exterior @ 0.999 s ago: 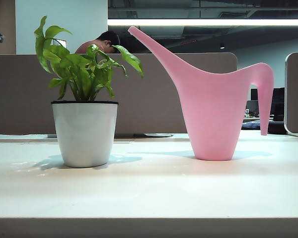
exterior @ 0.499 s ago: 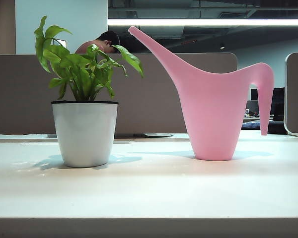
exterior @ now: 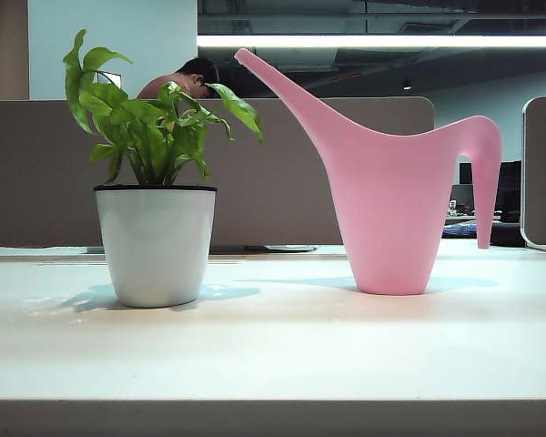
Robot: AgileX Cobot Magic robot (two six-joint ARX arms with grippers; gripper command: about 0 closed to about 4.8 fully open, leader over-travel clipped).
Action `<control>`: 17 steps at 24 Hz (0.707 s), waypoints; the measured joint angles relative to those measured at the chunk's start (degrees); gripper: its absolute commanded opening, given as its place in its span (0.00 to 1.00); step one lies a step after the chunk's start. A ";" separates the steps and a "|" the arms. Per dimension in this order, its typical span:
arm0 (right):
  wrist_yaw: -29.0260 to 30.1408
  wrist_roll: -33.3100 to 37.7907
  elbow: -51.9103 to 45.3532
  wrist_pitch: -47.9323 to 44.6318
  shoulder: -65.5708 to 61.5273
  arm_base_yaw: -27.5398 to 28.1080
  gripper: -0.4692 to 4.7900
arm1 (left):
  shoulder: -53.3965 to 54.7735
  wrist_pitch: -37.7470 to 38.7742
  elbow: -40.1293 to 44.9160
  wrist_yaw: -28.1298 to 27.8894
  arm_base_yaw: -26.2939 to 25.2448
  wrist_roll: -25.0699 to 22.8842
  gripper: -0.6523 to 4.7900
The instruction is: Pick up the watering can from the table, water the potted plant, and put the can back.
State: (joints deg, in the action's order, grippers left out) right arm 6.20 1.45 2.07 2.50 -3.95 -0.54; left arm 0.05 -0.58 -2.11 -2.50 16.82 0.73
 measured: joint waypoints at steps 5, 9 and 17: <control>-0.04 -1.86 -1.66 0.52 3.37 0.00 0.17 | 0.09 0.83 1.55 -0.07 -0.20 -0.07 0.11; -0.02 -4.35 -1.66 3.06 3.43 0.00 0.17 | 0.11 2.05 1.97 0.79 -1.42 -0.50 0.11; -0.13 -4.50 -1.66 1.51 3.50 0.00 0.17 | 0.09 0.31 1.97 10.45 -13.03 -1.05 0.11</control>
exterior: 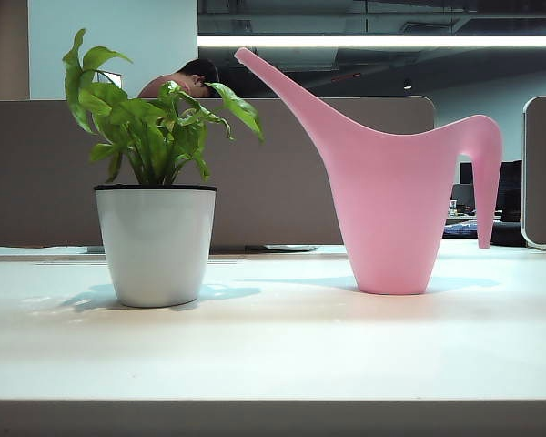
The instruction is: Pick up the watering can from the table, water the potted plant, and put the can back.
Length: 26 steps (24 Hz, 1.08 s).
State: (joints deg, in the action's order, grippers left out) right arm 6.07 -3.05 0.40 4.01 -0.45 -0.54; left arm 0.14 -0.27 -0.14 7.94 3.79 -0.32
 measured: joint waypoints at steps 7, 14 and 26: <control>-5.66 0.02 0.00 -1.07 0.00 0.00 0.07 | 0.00 1.03 0.00 0.61 -3.37 1.11 0.11; -11.26 0.02 0.00 -1.07 0.00 0.00 0.07 | 0.00 2.43 0.00 -10.73 -3.26 3.43 0.11; -7.28 -1.95 0.00 -4.83 0.02 0.00 0.07 | 0.00 2.29 0.00 -13.14 -3.26 -0.28 0.11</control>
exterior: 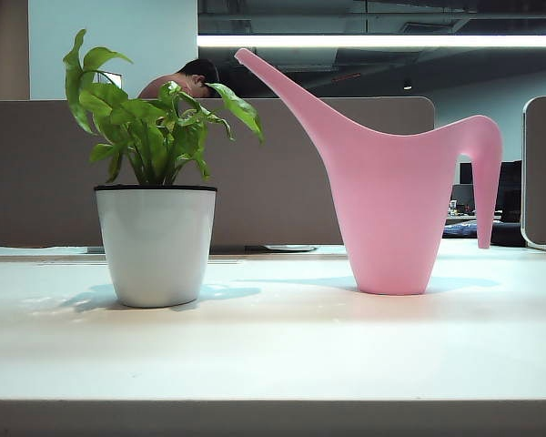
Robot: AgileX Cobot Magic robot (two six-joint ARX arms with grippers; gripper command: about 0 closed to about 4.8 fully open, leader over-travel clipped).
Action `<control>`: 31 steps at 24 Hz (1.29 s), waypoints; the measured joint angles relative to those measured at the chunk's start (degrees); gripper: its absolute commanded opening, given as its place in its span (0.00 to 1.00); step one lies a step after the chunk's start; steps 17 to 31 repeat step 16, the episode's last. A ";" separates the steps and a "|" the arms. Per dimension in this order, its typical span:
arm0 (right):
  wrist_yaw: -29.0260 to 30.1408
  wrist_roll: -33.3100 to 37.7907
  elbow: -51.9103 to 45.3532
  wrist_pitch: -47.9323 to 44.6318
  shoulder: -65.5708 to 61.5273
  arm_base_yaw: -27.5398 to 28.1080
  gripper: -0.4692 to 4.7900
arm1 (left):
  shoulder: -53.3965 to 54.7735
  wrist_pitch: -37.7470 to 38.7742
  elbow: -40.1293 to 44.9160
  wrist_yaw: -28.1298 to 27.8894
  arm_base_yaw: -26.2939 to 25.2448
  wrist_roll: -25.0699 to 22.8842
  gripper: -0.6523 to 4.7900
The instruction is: Pick up the watering can from the table, water the potted plant, and put the can back.
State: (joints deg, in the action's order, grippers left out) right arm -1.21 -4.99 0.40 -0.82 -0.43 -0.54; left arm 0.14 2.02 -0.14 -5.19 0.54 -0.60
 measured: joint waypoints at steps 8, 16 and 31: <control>0.28 0.87 0.00 4.13 0.02 0.00 0.07 | 0.00 0.37 0.00 0.02 -0.02 0.00 0.11; 0.28 0.87 0.00 5.07 0.02 0.00 0.07 | 0.00 0.37 0.00 0.02 -0.02 0.00 0.12; 0.28 0.87 0.00 5.07 0.02 0.00 0.07 | 0.00 0.37 0.00 0.02 -0.02 0.00 0.12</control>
